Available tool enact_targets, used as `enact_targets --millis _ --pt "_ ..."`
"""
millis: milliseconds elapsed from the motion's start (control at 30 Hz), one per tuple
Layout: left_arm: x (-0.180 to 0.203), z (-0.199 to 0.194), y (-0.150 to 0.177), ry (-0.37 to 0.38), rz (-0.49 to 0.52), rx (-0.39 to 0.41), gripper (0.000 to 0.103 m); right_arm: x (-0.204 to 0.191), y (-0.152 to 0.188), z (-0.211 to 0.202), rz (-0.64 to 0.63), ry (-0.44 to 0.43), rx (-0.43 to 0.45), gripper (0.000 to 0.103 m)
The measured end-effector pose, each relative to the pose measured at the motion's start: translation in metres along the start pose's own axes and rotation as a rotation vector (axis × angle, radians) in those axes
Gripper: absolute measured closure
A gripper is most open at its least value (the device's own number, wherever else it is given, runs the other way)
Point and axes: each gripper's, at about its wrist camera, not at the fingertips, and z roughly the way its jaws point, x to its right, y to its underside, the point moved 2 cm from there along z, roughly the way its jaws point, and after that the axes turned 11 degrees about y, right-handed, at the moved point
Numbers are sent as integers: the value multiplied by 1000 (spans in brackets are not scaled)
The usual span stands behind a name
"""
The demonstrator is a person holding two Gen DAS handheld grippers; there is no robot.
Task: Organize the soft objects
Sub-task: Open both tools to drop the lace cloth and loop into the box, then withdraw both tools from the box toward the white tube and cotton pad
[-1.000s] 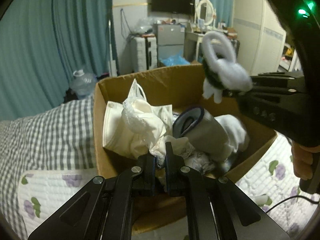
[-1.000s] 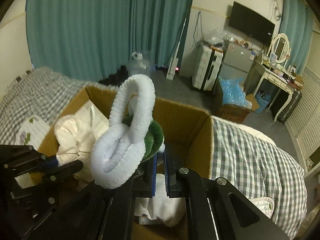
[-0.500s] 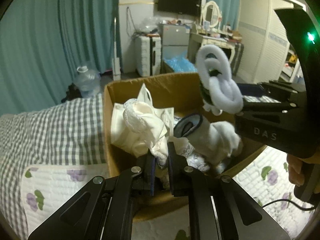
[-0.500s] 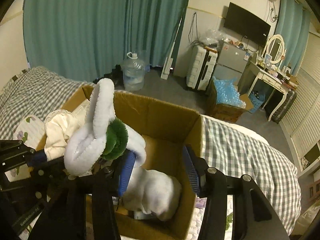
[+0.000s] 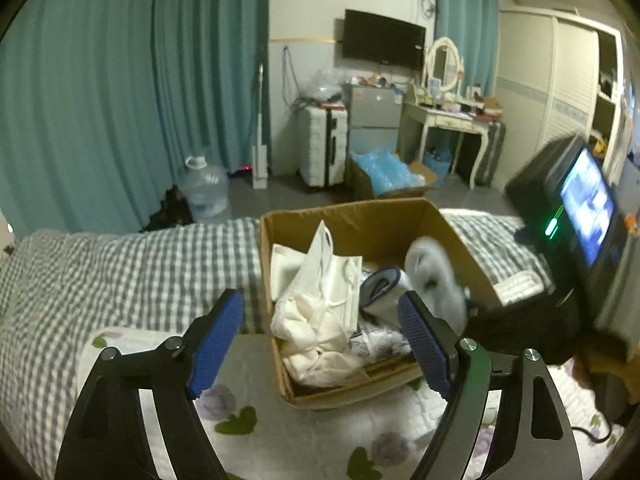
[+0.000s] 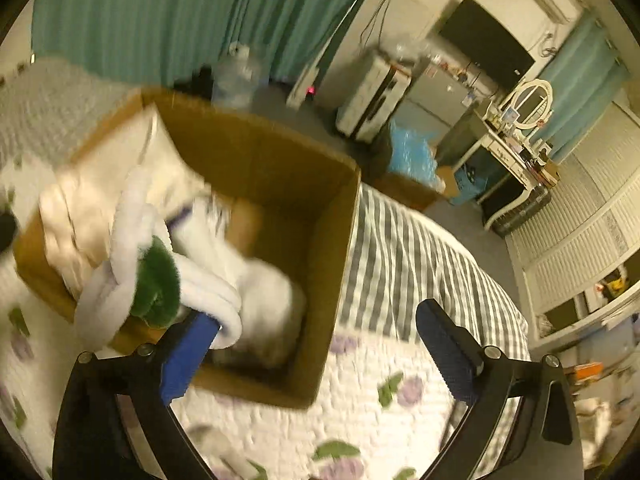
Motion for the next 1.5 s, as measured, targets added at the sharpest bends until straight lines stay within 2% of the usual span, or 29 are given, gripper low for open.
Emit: enact_targets --millis 133,367,600,733,900,933,967,1000,1100,1333,1500 --pt "3 -9 0 6 -7 1 22 -2 15 1 -45 -8 -54 5" --pt "5 -13 3 18 -21 -14 22 15 34 -15 -4 -44 -52 5" --pt "11 -33 4 40 -37 32 22 48 52 -57 167 -151 77 5" --pt "20 -51 1 17 -21 72 22 67 63 -88 288 -222 169 5" --pt "34 -78 2 17 -4 117 22 86 87 -121 394 -310 216 5" --pt "37 -83 2 21 -2 123 20 91 94 -130 411 -326 223 5" --pt "39 -88 2 22 1 130 14 92 96 -136 419 -333 227 5" --pt "42 -92 2 22 4 139 11 94 100 -143 424 -339 232 5" --pt "50 -105 3 12 17 167 11 95 117 -167 420 -335 246 5" --pt "66 -124 15 16 31 172 10 91 153 -208 407 -319 294 5" --pt "73 -127 30 -1 37 177 10 75 177 -212 385 -327 280 5"
